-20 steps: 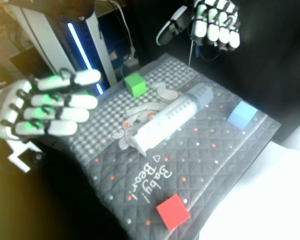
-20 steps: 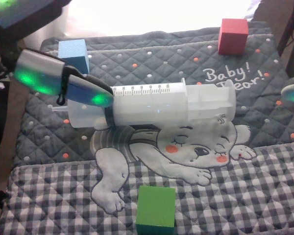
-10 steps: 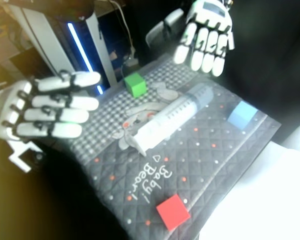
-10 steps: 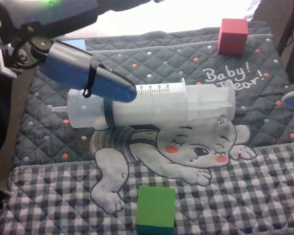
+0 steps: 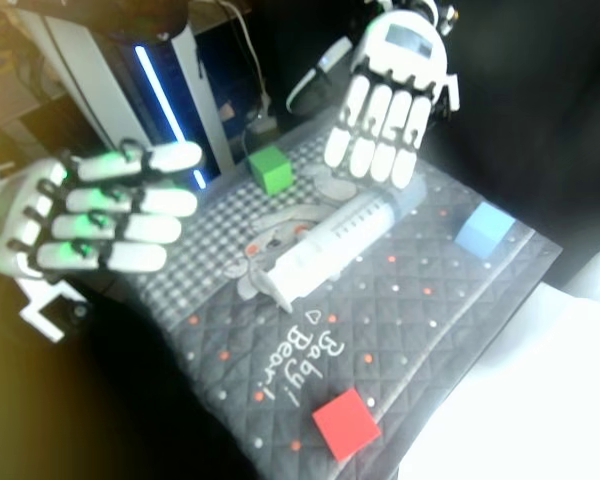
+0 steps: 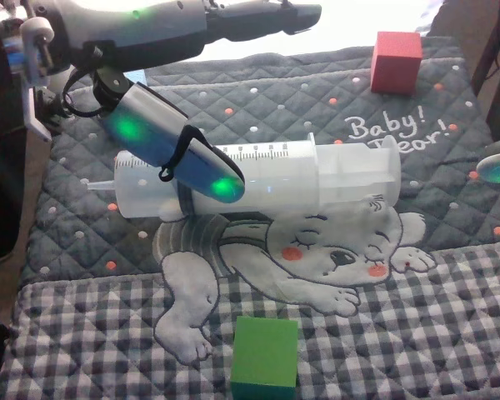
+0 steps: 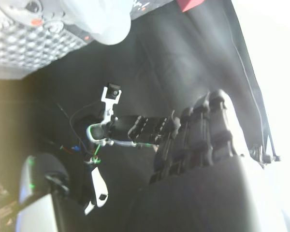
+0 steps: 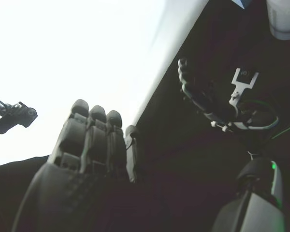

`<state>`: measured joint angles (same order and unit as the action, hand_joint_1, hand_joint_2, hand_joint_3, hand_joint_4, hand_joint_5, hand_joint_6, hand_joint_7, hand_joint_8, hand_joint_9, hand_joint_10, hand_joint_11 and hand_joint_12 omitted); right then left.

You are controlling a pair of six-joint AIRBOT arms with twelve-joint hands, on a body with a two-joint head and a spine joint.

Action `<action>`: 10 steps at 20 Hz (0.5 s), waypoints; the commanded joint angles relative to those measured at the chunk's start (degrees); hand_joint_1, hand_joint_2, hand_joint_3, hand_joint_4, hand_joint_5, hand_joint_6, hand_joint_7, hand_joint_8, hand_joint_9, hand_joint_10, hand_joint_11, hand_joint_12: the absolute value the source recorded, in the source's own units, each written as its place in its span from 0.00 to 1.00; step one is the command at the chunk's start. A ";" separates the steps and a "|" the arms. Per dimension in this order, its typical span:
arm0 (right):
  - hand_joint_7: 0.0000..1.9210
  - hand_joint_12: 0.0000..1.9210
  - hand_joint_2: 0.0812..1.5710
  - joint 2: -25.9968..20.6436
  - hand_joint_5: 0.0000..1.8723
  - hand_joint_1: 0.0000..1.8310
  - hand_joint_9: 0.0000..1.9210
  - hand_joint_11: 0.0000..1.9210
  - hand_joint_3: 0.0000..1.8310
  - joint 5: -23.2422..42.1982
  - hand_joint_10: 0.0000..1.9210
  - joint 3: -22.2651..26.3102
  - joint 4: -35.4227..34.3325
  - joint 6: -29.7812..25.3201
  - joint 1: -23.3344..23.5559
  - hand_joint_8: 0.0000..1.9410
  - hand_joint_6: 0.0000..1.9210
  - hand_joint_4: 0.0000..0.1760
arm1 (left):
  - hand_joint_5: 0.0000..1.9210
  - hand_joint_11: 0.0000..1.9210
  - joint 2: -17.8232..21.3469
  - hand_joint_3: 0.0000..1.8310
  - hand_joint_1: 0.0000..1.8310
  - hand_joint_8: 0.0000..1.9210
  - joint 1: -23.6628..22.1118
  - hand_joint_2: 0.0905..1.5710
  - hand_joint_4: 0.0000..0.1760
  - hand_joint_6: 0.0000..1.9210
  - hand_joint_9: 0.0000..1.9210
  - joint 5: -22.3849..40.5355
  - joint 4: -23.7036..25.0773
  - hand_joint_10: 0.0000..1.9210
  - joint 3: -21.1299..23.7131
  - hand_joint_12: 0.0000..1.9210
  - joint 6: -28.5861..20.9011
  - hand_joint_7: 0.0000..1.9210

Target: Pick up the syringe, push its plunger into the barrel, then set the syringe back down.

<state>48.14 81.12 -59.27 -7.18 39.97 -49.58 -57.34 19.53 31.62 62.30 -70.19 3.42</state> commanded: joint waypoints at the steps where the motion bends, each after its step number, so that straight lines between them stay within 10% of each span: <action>1: 0.03 0.01 0.37 -0.21 0.02 0.27 0.02 0.02 0.00 7.13 0.00 0.10 -0.76 -0.35 0.33 0.00 0.00 0.56 | 0.00 0.00 -0.60 0.00 0.30 0.00 -0.70 0.42 0.38 0.00 0.00 2.70 -1.96 0.00 -0.14 0.00 -0.46 0.00; 9: 0.05 0.02 0.39 -0.15 0.04 0.27 0.04 0.03 0.01 7.13 0.01 0.10 -0.53 -0.37 0.37 0.01 0.00 0.44 | 0.00 0.00 -4.61 0.00 0.23 0.00 1.13 0.40 0.57 0.00 0.00 0.45 -1.18 0.00 -3.10 0.00 -1.97 0.00; 10: 0.06 0.03 0.38 -0.14 0.03 0.24 0.05 0.04 0.00 7.13 0.01 0.08 -0.41 -0.38 0.38 0.01 0.00 0.50 | 0.00 0.00 -5.36 0.00 0.23 0.00 1.70 0.40 0.34 0.00 0.00 -0.15 -0.31 0.00 -3.69 0.00 -2.46 0.00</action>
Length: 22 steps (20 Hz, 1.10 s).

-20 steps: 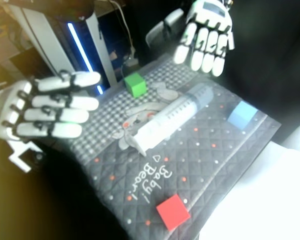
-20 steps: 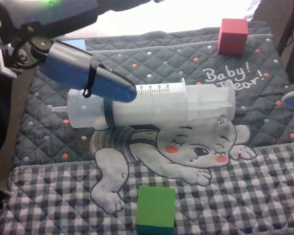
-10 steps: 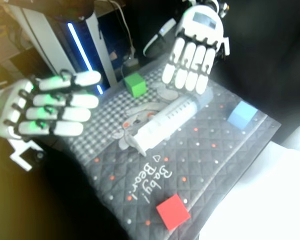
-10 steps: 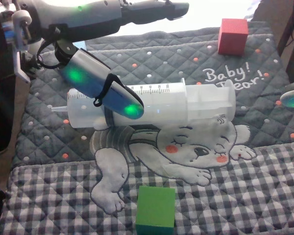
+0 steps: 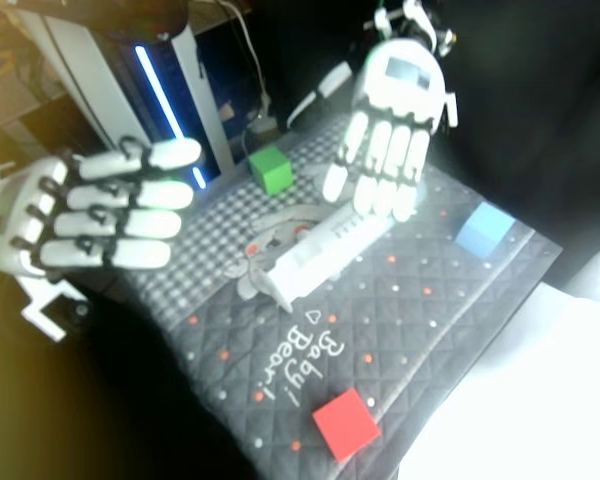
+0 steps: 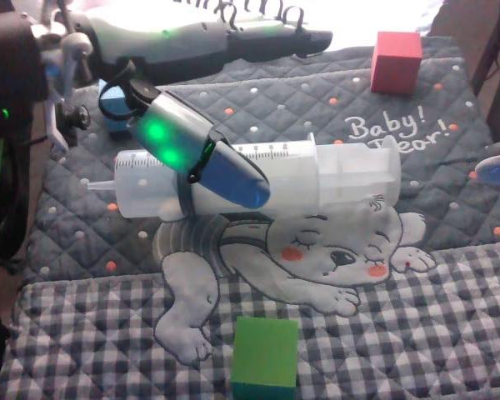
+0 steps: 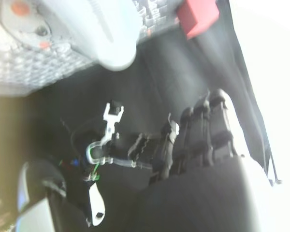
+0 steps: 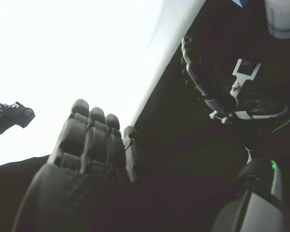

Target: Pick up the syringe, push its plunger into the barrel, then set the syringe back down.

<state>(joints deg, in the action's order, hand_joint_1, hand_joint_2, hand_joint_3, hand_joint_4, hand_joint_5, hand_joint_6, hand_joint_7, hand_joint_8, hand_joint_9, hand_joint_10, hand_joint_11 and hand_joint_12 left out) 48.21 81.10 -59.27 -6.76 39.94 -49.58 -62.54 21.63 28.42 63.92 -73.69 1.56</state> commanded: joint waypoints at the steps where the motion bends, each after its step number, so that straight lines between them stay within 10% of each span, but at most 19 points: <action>1: 0.07 0.03 0.36 -0.21 0.03 0.27 0.05 0.04 0.00 7.15 0.01 0.08 -0.82 -0.36 0.38 0.01 0.00 0.52 | 0.00 0.02 -0.20 0.00 0.25 0.00 -0.36 0.41 0.31 0.00 0.00 2.93 -1.73 0.00 -0.20 0.01 -0.72 0.00; 2: 0.05 0.02 0.37 -0.21 0.04 0.26 0.04 0.03 0.00 7.15 0.00 0.08 -0.78 -0.36 0.43 0.00 0.00 0.58 | 0.00 0.02 -0.32 0.00 0.27 0.00 -0.20 0.41 0.35 0.00 0.00 2.30 -1.07 0.00 -0.23 0.01 -0.93 0.00; 6: 0.03 0.02 0.37 -0.11 0.04 0.29 0.03 0.02 0.00 7.15 0.00 0.09 -0.75 -0.36 0.50 0.00 0.00 0.52 | 0.00 0.00 -1.31 0.00 0.27 0.00 0.92 0.41 0.00 0.00 0.00 0.64 0.45 0.00 -1.11 0.00 -1.84 0.00; 21: 0.11 0.04 0.37 0.19 0.05 0.31 0.06 0.03 0.00 7.18 0.00 0.10 -0.32 -0.83 0.98 0.00 0.00 0.52 | 0.00 0.00 -7.59 0.00 0.27 0.00 4.68 0.42 0.00 0.00 0.00 -5.33 3.56 0.00 -6.54 0.00 -3.24 0.00; 22: 0.09 0.04 0.40 0.28 0.05 0.31 0.05 0.01 0.01 7.18 0.00 0.12 -0.21 -0.88 1.05 0.00 0.00 0.29 | 0.00 0.00 -7.96 0.01 0.25 0.00 5.07 0.43 0.00 0.00 0.00 -5.71 3.65 0.00 -6.98 0.00 -3.24 0.00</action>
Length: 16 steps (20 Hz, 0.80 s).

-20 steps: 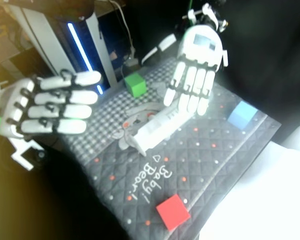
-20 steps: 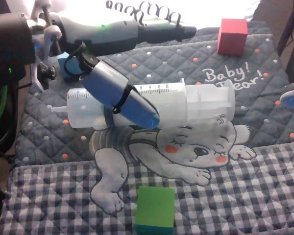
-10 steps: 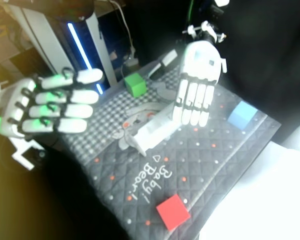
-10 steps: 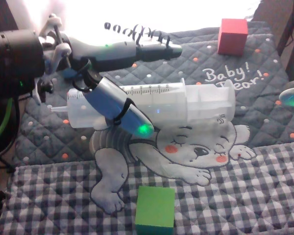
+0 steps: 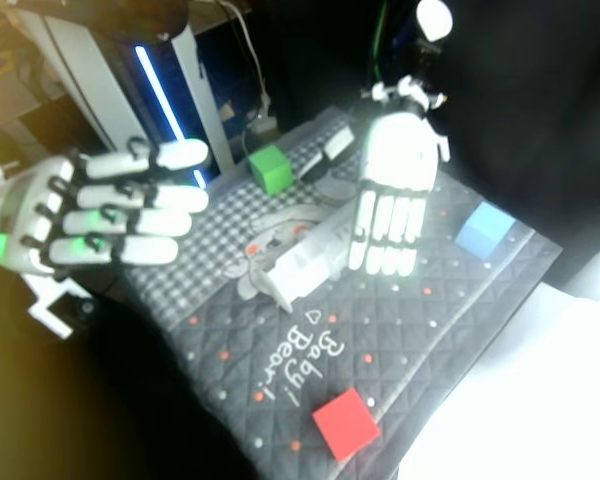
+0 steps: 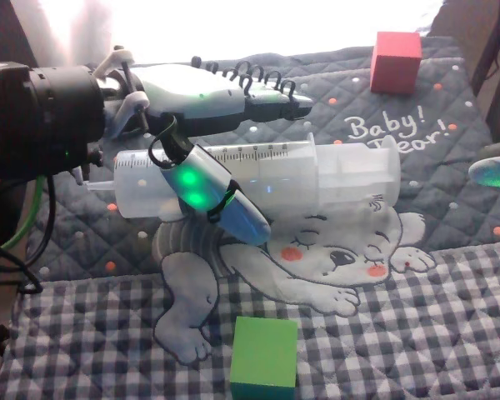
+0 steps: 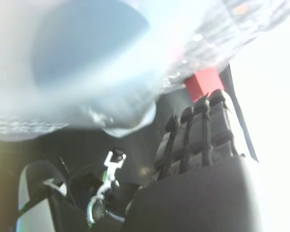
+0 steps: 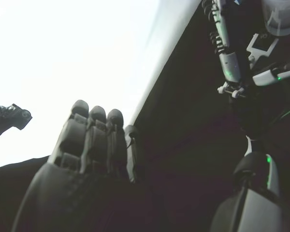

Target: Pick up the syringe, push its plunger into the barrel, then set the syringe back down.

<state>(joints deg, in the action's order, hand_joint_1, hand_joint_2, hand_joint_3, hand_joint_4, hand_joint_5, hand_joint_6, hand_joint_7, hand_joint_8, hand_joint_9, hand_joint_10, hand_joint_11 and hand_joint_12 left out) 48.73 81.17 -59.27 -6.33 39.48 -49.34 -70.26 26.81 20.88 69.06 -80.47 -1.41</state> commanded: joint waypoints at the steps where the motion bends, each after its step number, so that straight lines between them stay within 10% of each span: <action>1: 0.09 0.04 0.40 -0.19 0.05 0.31 0.05 0.01 0.01 7.11 0.00 0.14 -0.65 -0.42 0.82 0.00 0.00 0.29 | 0.00 0.00 -0.45 0.01 0.25 0.00 0.10 0.43 0.00 0.00 0.00 1.67 -1.52 0.00 -0.49 0.00 -0.27 0.00; 5: 0.11 0.05 0.39 -0.12 0.05 0.31 0.05 0.01 0.00 7.12 0.00 0.15 -0.51 -0.43 0.82 0.01 0.00 0.34 | 0.00 0.00 -1.60 0.01 0.25 0.00 0.37 0.44 0.00 0.00 0.00 0.16 -0.15 0.00 -1.30 0.00 -0.26 0.00; 10: 0.08 0.05 0.39 -0.11 0.04 0.27 0.04 0.00 0.00 7.12 0.00 0.23 -0.28 -0.50 0.94 0.00 0.00 0.10 | 0.00 0.00 -2.22 0.00 0.24 0.00 1.00 0.44 0.00 0.00 0.00 -0.33 0.06 0.00 -1.74 0.00 -0.26 0.00; 16: 0.09 0.09 0.38 -0.09 0.04 0.25 0.05 0.00 0.00 7.12 0.00 0.30 -0.12 -0.55 1.02 0.00 0.00 0.15 | 0.00 0.00 -3.27 0.01 0.19 0.00 1.73 0.48 0.00 0.00 0.00 -1.26 0.64 0.00 -2.46 0.00 -0.26 0.00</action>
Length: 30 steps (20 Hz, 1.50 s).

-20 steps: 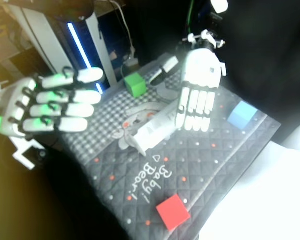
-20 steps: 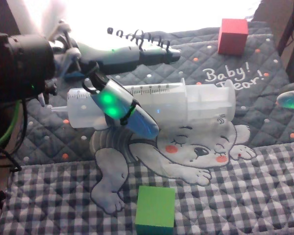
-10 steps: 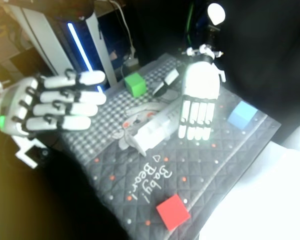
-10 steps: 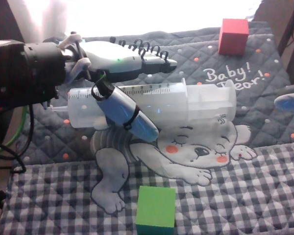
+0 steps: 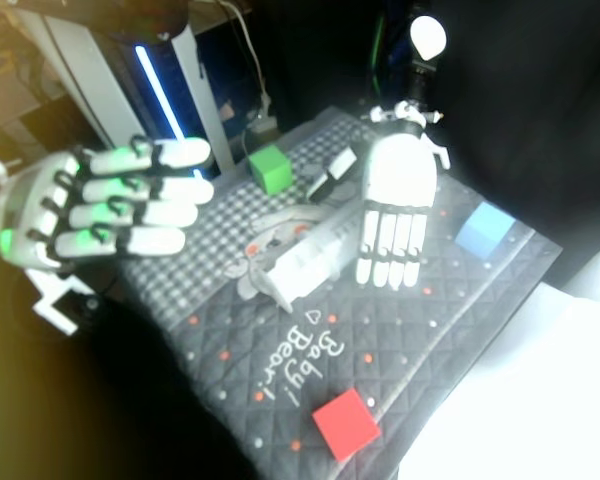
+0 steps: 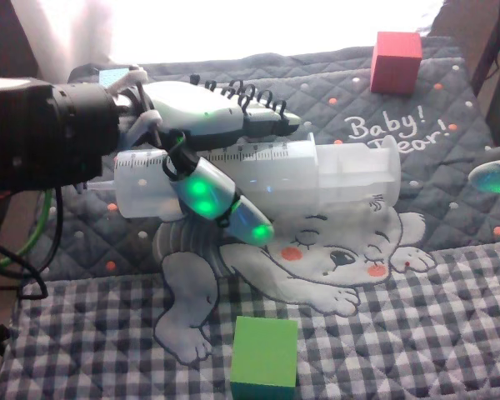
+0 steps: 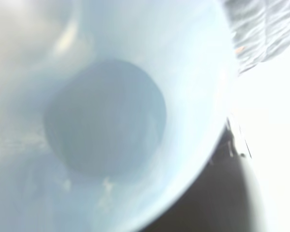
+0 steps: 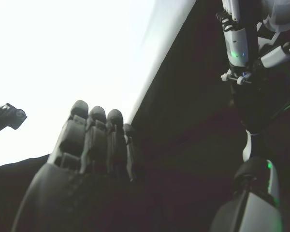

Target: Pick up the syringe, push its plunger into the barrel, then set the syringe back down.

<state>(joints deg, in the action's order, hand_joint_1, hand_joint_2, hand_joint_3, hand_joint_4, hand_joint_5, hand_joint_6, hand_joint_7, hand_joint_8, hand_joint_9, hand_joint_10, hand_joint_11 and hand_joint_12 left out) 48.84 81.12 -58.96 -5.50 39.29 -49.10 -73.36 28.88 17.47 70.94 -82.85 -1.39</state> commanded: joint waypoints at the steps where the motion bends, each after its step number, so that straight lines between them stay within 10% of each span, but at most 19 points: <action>1: 0.09 0.09 0.37 -0.19 0.04 0.27 0.05 0.00 0.00 7.16 0.00 -0.01 -0.94 -0.39 0.78 0.00 0.00 0.23 | 0.00 0.00 -0.31 0.01 0.20 0.00 -0.12 0.48 0.00 0.00 0.00 1.99 -1.06 0.00 -0.12 0.00 -0.28 0.00; 2: 0.09 0.09 0.36 -0.18 0.04 0.27 0.05 0.00 0.00 7.16 0.00 -0.01 -0.94 -0.45 0.78 0.00 0.00 0.40 | 0.00 0.00 -0.43 0.01 0.20 0.00 0.24 0.48 0.00 0.00 0.00 1.94 -1.06 0.00 -0.18 0.00 -0.28 0.00; 4: 0.09 0.07 0.38 -0.18 0.04 0.26 0.04 0.00 0.00 7.16 0.00 -0.01 -0.93 -0.47 0.78 0.00 0.00 0.23 | 0.00 0.00 -0.68 0.00 0.26 0.00 0.85 0.45 0.00 0.00 0.00 1.67 -1.09 0.00 -0.42 0.00 -0.28 0.00; 9: 0.10 0.09 0.38 -0.16 0.05 0.27 0.06 0.00 0.00 7.16 0.00 -0.01 -0.82 -0.47 0.78 0.00 0.00 0.16 | 0.00 0.00 -1.03 0.01 0.25 0.00 1.43 0.47 0.00 0.00 0.00 1.44 -1.64 0.00 -0.92 0.00 -0.28 0.00; 13: 0.10 0.09 0.37 -0.16 0.06 0.26 0.07 0.01 0.00 7.16 0.00 0.00 -0.79 -0.54 0.78 0.00 0.00 0.20 | 0.02 0.07 -1.05 0.00 0.46 0.00 2.23 0.50 0.00 0.00 0.07 1.79 -3.02 0.01 -1.30 0.04 -0.29 0.04; 14: 0.09 0.10 0.38 -0.16 0.05 0.28 0.06 0.00 0.00 7.16 0.00 -0.01 -0.79 -0.54 0.78 0.00 0.00 0.25 | 0.17 0.15 -1.05 0.01 0.62 0.01 2.41 0.55 0.00 0.01 0.24 1.89 -3.19 0.01 -1.38 0.34 -0.29 0.21; 16: 0.11 0.11 0.39 -0.15 0.06 0.27 0.07 0.00 0.00 7.16 0.00 -0.01 -0.79 -0.54 0.78 0.00 0.00 0.28 | 0.26 0.16 -1.10 0.00 0.66 0.01 2.49 0.58 0.00 0.01 0.31 1.94 -3.53 0.02 -1.59 0.46 -0.29 0.30; 17: 0.12 0.11 0.40 -0.15 0.06 0.29 0.08 0.00 0.01 7.16 0.00 -0.01 -0.79 -0.54 0.78 0.00 0.00 0.30 | 0.43 0.24 -1.13 0.00 0.67 0.45 2.49 0.69 0.00 0.45 0.47 1.94 -3.85 0.07 -1.73 0.55 -0.29 0.47; 18: 0.12 0.11 0.40 -0.15 0.06 0.29 0.08 0.00 0.01 7.16 0.00 -0.01 -0.79 -0.54 0.78 0.00 0.00 0.30 | 0.43 0.24 -1.17 0.00 0.67 0.45 2.50 0.69 0.00 0.45 0.47 1.94 -3.98 0.07 -1.82 0.55 -0.29 0.47; 19: 0.12 0.10 0.40 -0.15 0.06 0.28 0.07 0.00 0.00 7.16 0.00 -0.01 -0.79 -0.54 0.78 0.00 0.00 0.29 | 0.44 0.31 -1.21 0.00 0.66 0.63 2.50 0.73 0.03 0.58 0.41 1.94 -4.09 0.53 -1.90 0.79 -0.29 0.45; 20: 0.12 0.11 0.40 -0.15 0.07 0.28 0.08 0.00 0.00 7.16 0.00 -0.02 -0.79 -0.54 0.78 0.00 0.00 0.31 | 0.39 0.37 -1.23 0.00 0.73 0.65 2.50 0.72 0.00 0.70 0.39 1.94 -4.21 0.78 -1.97 0.90 -0.29 0.45; 21: 0.14 0.14 0.40 -0.15 0.08 0.31 0.09 0.00 0.00 7.16 0.00 -0.02 -0.79 -0.54 0.78 0.00 0.00 0.36 | 0.37 0.48 -1.23 0.00 0.83 0.93 2.49 0.67 0.00 0.94 0.44 1.95 -4.61 0.96 -2.08 0.98 -0.29 0.43; 22: 0.15 0.16 0.44 -0.16 0.09 0.30 0.10 0.00 0.01 7.16 0.00 -0.02 -0.79 -0.54 0.78 0.00 0.00 0.37 | 0.39 0.59 -1.23 0.00 0.88 1.00 2.45 0.66 0.44 1.00 0.52 1.95 -4.98 1.00 -2.25 1.00 -0.29 0.44; 25: 0.16 0.17 0.43 -0.16 0.10 0.30 0.11 0.00 0.00 7.16 0.00 -0.02 -0.79 -0.54 0.78 0.00 0.00 0.39 | 0.36 0.65 -1.31 0.01 0.87 1.00 1.84 0.69 0.50 1.00 0.58 1.94 -7.96 1.00 -3.16 1.00 1.49 0.45; 26: 0.16 0.20 0.41 -0.16 0.10 0.31 0.11 0.00 0.00 7.16 0.00 -0.02 -0.79 -0.54 0.78 0.00 0.00 0.31 | 0.40 0.70 -1.31 0.01 0.85 1.00 1.49 0.71 0.71 1.00 0.64 1.91 -9.05 1.00 -3.51 1.00 2.15 0.51; 30: 0.14 0.17 0.42 -0.07 0.09 0.32 0.11 0.00 0.00 7.17 0.00 -0.02 -0.79 -0.54 0.78 0.00 0.00 0.32 | 0.52 0.74 -1.31 0.00 0.84 1.00 0.97 0.71 0.69 1.00 0.71 2.24 -15.72 1.00 -4.29 1.00 6.82 0.65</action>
<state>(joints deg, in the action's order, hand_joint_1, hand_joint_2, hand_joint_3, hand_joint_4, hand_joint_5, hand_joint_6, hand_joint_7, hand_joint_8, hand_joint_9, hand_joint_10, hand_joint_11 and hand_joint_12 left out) 48.86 81.12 -58.96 -5.48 39.09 -49.10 -74.76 30.28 18.28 56.01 -86.80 5.23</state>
